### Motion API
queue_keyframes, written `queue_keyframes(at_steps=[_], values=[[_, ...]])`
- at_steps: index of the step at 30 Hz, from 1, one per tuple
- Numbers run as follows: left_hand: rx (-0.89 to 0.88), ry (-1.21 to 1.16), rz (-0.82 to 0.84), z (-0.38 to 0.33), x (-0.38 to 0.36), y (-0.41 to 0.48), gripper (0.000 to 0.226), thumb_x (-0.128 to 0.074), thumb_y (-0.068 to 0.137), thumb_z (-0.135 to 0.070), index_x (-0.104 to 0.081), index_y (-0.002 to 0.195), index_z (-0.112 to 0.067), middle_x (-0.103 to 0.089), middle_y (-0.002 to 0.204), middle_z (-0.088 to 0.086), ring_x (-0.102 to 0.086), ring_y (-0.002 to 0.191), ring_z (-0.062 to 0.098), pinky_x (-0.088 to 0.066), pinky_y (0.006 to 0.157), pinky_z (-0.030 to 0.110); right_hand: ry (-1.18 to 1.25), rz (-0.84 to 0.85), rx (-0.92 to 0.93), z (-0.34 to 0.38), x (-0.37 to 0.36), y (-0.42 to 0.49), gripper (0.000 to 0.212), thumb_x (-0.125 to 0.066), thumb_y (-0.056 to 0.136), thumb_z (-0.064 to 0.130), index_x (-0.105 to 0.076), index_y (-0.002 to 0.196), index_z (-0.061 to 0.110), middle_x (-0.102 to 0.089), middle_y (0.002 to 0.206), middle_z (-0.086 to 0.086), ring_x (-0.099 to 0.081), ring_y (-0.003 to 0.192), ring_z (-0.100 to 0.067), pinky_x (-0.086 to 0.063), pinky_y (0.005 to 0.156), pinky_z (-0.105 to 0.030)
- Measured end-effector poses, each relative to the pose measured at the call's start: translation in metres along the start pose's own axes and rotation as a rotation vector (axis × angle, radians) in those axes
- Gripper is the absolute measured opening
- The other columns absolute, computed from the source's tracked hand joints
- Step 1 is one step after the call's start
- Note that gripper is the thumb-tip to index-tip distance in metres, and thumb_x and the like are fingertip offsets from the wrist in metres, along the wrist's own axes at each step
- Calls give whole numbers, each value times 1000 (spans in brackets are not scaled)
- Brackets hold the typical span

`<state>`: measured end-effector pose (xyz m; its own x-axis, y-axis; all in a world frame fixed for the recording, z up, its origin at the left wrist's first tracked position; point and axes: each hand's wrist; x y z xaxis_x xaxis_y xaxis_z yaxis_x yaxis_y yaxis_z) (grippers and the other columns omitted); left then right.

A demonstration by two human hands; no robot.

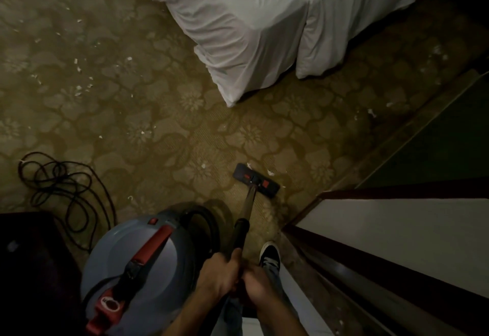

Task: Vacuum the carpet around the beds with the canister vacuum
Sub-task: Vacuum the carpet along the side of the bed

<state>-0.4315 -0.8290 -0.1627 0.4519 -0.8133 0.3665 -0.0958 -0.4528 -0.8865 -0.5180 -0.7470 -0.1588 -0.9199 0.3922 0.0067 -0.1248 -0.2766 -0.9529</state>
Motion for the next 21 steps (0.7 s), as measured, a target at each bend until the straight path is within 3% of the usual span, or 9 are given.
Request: queue_keyframes(at_steps=[2, 5, 10, 14, 17, 21], values=[[-16, 15, -10, -1, -2, -1, 61, -46, 98, -59, -74, 89, -6, -75, 88, 11, -72, 84, 25, -53, 74, 28, -56, 28, 25, -2, 1, -2, 32, -46, 107, 10, -63, 80, 16, -62, 72, 2, -58, 58, -7, -50, 55, -17], [-40, 28, -30, -5, -1, -6, 58, -47, 101, -55, -68, 69, -11, -69, 65, 3, -65, 59, 9, -46, 54, 18, -87, 16, -25, 4, 1, 13, 42, -44, 107, 6, -60, 68, 10, -58, 62, -5, -57, 53, -13, -47, 49, -18], [-73, 33, -74, -8, 0, -7, 65, -47, 101, -55, -67, 58, -11, -64, 52, 2, -59, 50, 3, -42, 51, 15, -29, 42, -50, 0, 4, 15, 40, -48, 100, 8, -62, 62, 10, -60, 52, -4, -58, 50, -17, -47, 53, -26], [-58, -9, -62, 0, 4, -3, 70, -46, 99, -60, -75, 67, -5, -73, 62, 9, -72, 66, 16, -56, 74, 28, 1, 55, -64, 0, -1, 20, 42, -49, 102, 15, -64, 63, 13, -62, 54, -5, -61, 52, -18, -49, 56, -27], [-57, -23, -66, 2, 6, -2, 72, -46, 99, -60, -76, 67, -4, -74, 60, 9, -73, 63, 15, -56, 72, 27, 16, 54, -59, 0, -4, 19, 41, -49, 100, 24, -69, 65, 17, -67, 61, -7, -65, 58, -21, -49, 64, -32], [-20, -76, -67, 6, 8, 2, 73, -48, 95, -65, -76, 68, -3, -74, 60, 8, -74, 67, 20, -59, 83, 35, 27, 50, -65, -3, -8, 25, 38, -52, 96, 26, -75, 65, 24, -71, 66, -8, -69, 69, -27, -51, 72, -41]])
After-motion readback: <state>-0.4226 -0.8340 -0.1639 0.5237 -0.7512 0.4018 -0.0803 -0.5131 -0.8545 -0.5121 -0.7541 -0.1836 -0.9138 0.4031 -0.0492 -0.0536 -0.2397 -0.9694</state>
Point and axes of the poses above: each hand's wrist, its own y-axis towards the middle knuckle, its own x-axis out of the back of the hand, z = x × y
